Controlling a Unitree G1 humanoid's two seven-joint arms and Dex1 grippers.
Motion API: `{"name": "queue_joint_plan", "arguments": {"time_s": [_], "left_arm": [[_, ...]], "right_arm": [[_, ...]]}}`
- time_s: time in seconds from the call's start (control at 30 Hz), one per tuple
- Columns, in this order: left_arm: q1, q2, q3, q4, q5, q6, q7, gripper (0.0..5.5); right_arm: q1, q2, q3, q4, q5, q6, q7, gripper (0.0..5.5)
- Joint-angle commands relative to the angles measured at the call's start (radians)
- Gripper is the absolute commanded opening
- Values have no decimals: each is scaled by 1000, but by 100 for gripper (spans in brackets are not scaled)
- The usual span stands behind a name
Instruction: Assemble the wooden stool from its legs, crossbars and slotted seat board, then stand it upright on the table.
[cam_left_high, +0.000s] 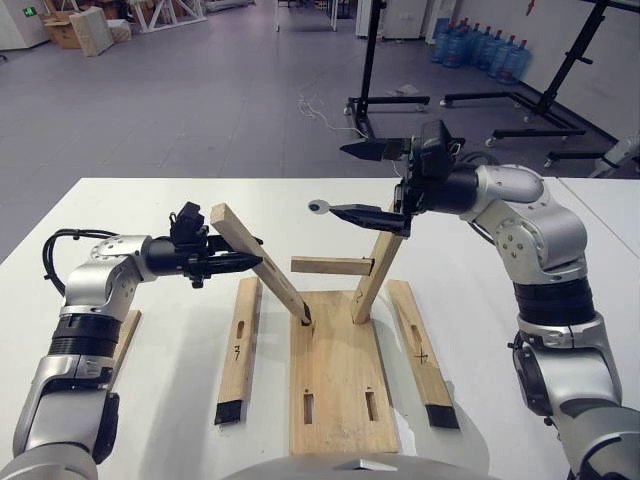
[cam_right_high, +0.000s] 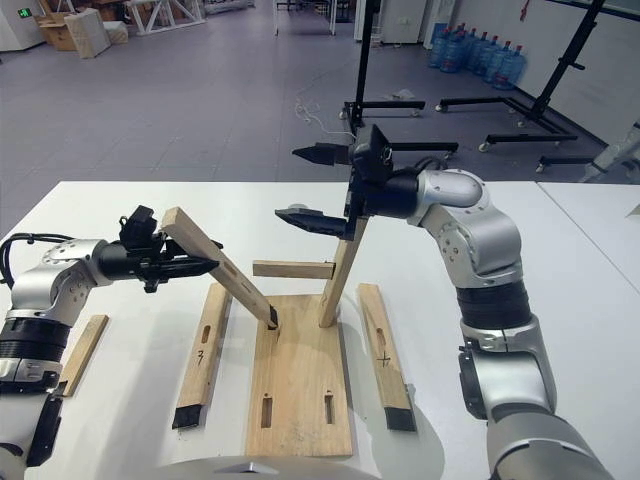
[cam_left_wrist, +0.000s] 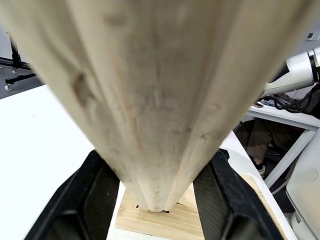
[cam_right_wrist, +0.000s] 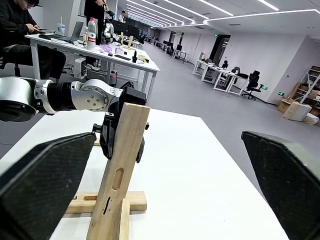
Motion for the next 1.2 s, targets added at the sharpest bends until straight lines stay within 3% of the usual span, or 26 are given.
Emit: {"name": "queue_joint_plan", "arguments": {"time_s": [0.03,0.27,0.73,0.97,1.2], "left_arm": [[-40,34,-22,10,47,-9,-15,201],[-38,58,-96,21,140,-77,-65,201],[-50,221,-224,-166,201,43,-31,201],[-26,216,-259,-174,155,153,5,201],[-13,192,-244,-84,141,125,5,201]], "right_arm": [[13,5,5,-21,7,13,-4,535],[11,5,6,-32,9,20,-3,535],[30,1,11,-83,25,62,-15,535],[31,3,13,-87,24,68,-17,535],[24,7,29,-82,7,48,-6,535]]}}
